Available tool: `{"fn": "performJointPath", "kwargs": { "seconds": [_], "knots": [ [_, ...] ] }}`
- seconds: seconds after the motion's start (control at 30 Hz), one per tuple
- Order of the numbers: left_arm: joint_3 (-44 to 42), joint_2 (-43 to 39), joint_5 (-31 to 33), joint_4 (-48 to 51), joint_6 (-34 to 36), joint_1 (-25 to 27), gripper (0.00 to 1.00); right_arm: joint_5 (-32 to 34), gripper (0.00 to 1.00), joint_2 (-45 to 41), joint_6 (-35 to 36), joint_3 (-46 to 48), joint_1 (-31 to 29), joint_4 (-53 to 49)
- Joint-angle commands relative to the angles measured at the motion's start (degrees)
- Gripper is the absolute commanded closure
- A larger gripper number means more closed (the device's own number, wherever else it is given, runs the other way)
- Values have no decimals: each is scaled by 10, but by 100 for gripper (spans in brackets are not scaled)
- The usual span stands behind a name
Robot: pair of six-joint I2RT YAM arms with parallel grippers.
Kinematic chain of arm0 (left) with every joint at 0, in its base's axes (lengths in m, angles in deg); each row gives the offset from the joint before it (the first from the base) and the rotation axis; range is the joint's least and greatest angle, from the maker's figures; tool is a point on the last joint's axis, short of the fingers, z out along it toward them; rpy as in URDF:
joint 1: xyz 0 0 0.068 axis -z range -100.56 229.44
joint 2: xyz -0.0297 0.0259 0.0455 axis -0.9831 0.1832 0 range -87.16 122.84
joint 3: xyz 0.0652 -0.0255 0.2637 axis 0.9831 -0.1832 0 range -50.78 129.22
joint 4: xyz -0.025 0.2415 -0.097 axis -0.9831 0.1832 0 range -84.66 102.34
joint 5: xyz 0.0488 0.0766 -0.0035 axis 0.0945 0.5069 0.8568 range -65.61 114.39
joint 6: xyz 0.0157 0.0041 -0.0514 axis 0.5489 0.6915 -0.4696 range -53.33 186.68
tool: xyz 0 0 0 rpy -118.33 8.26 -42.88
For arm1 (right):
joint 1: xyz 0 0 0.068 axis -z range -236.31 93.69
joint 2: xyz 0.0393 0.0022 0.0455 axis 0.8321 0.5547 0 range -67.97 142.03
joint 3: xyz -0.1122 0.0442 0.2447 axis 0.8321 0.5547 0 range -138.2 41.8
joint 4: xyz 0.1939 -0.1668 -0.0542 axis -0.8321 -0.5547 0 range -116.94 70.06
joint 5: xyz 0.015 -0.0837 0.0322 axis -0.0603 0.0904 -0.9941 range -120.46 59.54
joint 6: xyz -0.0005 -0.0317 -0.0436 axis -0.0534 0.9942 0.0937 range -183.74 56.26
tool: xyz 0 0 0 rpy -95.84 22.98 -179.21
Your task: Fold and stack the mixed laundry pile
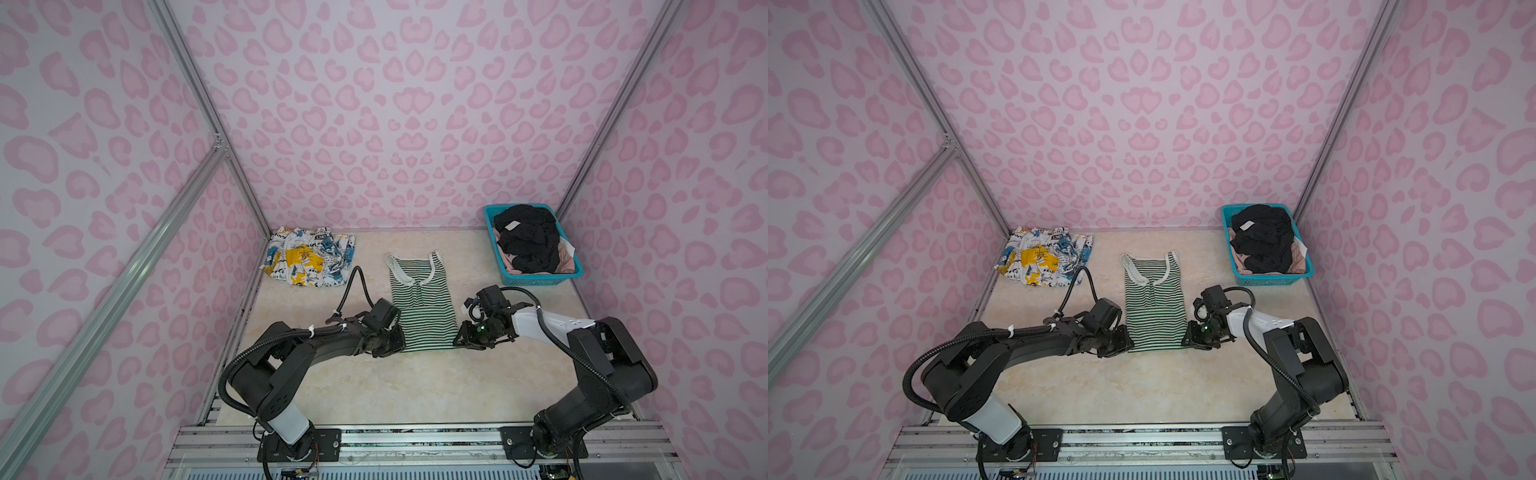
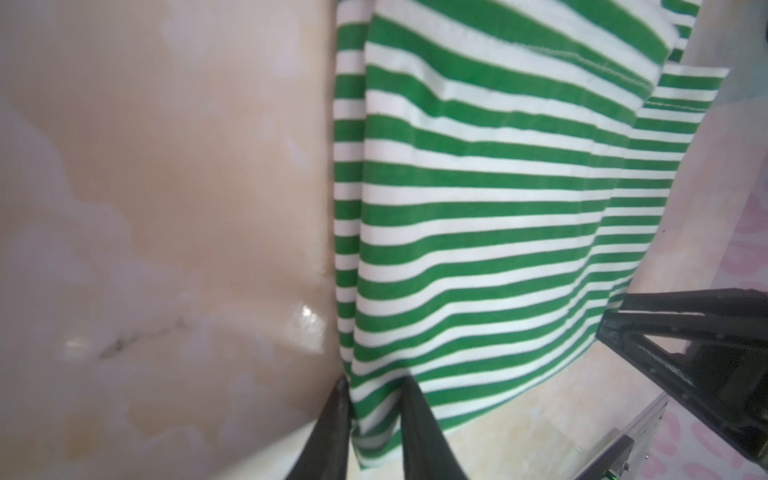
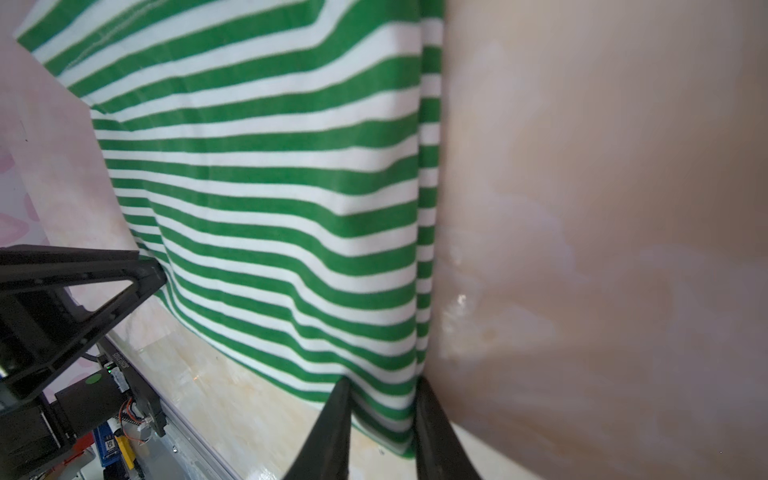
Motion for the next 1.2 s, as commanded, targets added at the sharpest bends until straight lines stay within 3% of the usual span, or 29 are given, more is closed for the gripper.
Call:
{"fn": "performJointPath", "kwargs": {
  "seconds": [0.0, 0.23, 0.5, 0.83, 1.03, 1.17],
  "knots": [
    [-10, 13, 17, 44, -19, 7, 80, 47, 80, 11, -8, 20, -2, -34],
    [4, 25, 22, 57, -27, 19, 96, 58, 100, -15, -9, 40, -12, -48],
    [-5, -27, 13, 150, -21, 37, 98, 133, 100, -90, 0, 49, -54, -147],
    [0, -127, 1, 276, -53, 113, 98, 189, 100, -250, -104, 73, -161, -249],
    [13, -211, 1, 306, -88, 125, 98, 215, 100, -328, -111, 22, -168, -319],
    [58, -210, -9, 320, -68, 116, 98, 224, 100, -327, -93, -31, -156, -325]
  ]
}}
